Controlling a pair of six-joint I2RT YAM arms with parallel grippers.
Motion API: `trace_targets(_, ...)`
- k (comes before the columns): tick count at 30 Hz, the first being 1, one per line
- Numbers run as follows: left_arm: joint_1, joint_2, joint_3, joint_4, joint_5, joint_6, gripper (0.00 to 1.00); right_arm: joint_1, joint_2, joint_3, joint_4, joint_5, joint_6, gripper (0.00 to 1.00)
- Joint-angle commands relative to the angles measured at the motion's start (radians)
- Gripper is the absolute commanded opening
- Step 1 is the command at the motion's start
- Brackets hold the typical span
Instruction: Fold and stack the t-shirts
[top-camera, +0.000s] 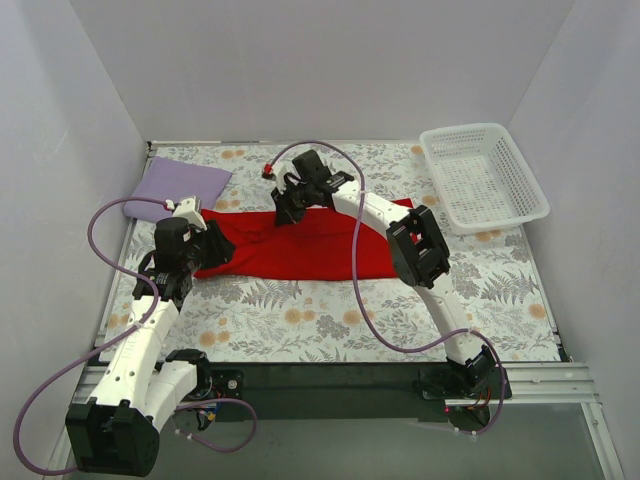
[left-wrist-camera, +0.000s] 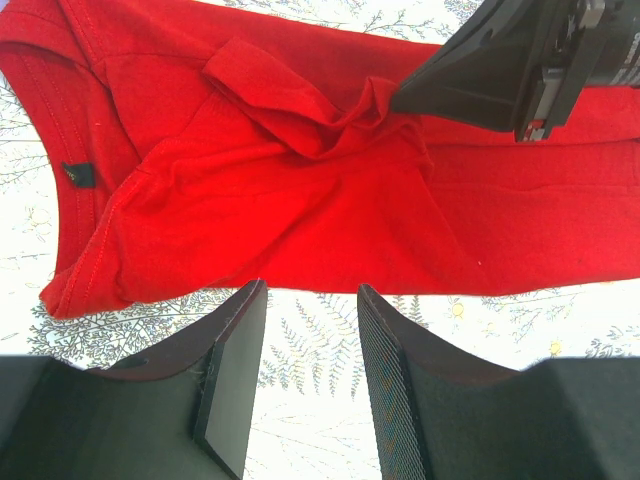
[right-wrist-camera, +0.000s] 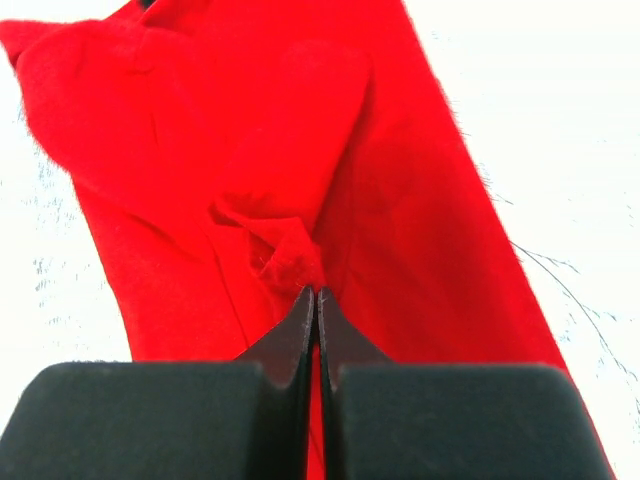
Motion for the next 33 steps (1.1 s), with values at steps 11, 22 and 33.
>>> trace_targets(11,0.004,0.006,-0.008,-0.002,-0.022,-0.009,0.40,-0.060,-0.036,-0.061,0.081,0.141,0.170,0.28)
trace_targets(22,0.007,0.075,-0.021,-0.045,-0.198,-0.156,0.42,-0.059,-0.093,-0.069,0.018,-0.191,-0.145,0.55)
trace_targets(33,0.060,0.086,-0.022,-0.065,-0.217,-0.213,0.45,0.030,-0.041,0.051,-0.103,-0.011,-0.437,0.60)
